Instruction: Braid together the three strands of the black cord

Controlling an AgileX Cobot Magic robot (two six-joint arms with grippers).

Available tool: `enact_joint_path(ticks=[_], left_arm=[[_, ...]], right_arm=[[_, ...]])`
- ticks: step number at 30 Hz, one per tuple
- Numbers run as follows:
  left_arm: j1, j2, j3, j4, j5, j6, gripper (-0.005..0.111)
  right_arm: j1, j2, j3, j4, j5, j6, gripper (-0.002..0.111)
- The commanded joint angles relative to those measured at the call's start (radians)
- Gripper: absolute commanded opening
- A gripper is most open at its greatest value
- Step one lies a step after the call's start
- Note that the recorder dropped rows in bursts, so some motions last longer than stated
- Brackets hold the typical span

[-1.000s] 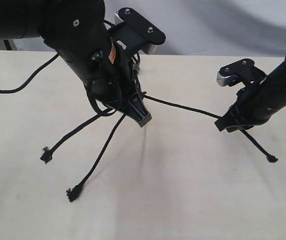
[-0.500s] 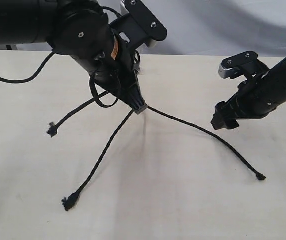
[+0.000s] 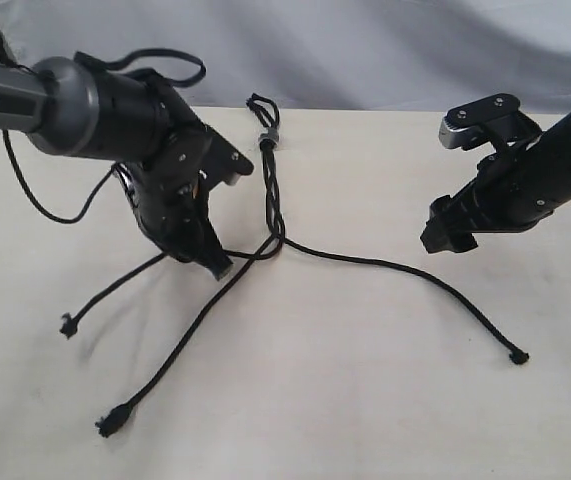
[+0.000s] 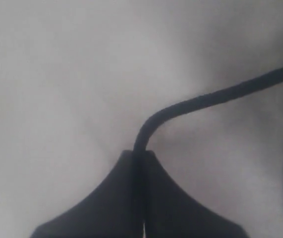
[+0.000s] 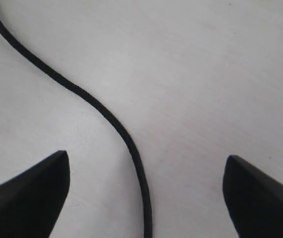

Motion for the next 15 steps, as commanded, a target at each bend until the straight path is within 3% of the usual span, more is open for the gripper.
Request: enact_joint_path(ticks=[1, 8, 13, 15], left_arm=[[-0.002, 0.067, 0.024, -0.135, 0.0, 0.039, 0.002], [-0.05, 0.073, 0.143, -0.404, 0.007, 0.126, 0.002], [-0.235, 0.071, 0.179, -0.581, 0.004, 0.298, 0.002], [-0.319, 0.061, 0.167, -0.575, -0.036, 0.335, 0.002]], right_arm=[[-0.006, -0.01, 0.005, 0.003, -0.002, -0.001, 0.079], [-0.006, -0.01, 0.005, 0.009, -0.013, -0.015, 0.079], [-0.006, -0.01, 0.005, 0.009, -0.013, -0.015, 0.079], [-0.006, -0.01, 0.005, 0.009, -0.013, -0.015, 0.079]])
